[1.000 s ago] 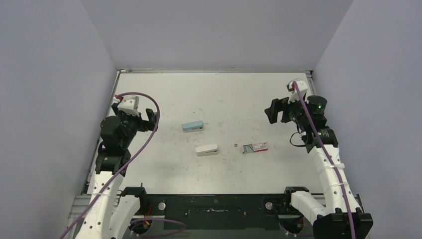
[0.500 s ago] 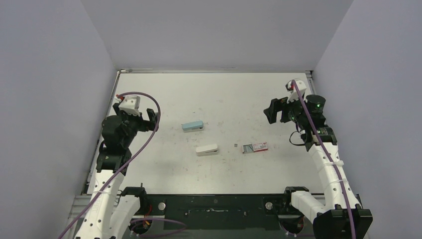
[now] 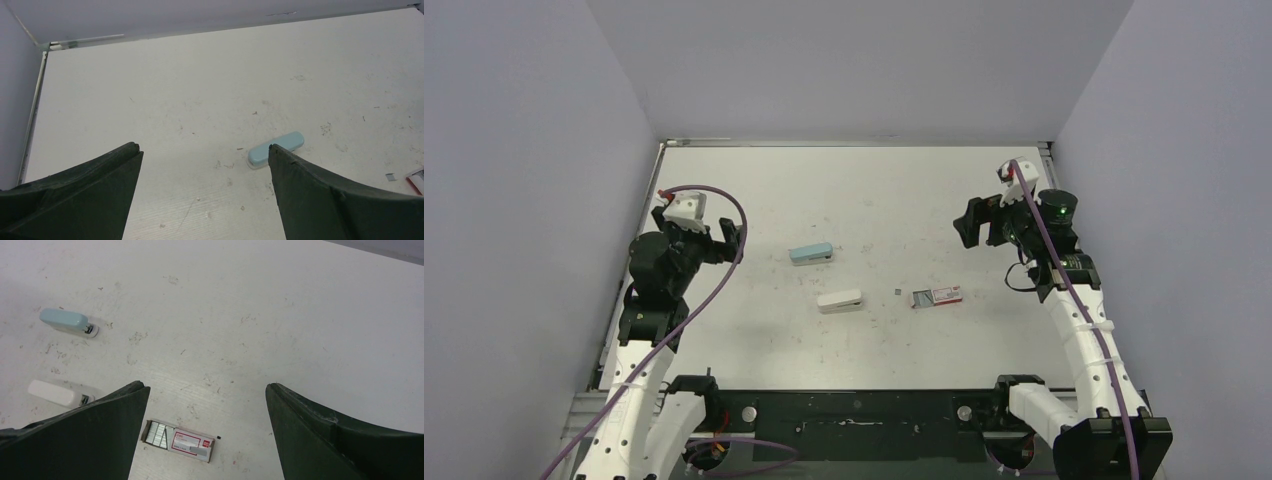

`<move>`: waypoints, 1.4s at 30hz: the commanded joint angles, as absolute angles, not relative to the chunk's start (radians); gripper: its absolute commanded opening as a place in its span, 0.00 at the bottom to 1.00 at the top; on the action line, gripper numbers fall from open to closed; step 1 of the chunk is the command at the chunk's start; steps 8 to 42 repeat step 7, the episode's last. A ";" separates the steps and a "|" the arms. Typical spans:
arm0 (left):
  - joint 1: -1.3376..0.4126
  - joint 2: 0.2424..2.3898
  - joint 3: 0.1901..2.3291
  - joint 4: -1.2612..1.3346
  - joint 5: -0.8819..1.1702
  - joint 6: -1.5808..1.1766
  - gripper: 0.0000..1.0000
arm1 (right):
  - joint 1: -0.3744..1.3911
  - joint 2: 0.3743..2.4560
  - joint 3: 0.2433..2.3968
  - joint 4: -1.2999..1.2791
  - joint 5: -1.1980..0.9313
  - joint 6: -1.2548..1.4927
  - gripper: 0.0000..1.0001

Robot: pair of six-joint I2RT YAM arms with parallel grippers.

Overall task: Load the staples into the stapler
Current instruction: Reset both arms

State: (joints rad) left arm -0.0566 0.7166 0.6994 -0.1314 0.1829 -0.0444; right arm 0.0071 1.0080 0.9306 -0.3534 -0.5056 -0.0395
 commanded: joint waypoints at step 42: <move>-0.048 0.696 0.703 -0.076 0.154 -0.041 0.97 | -0.024 1.005 1.014 -0.341 -0.497 -0.036 0.90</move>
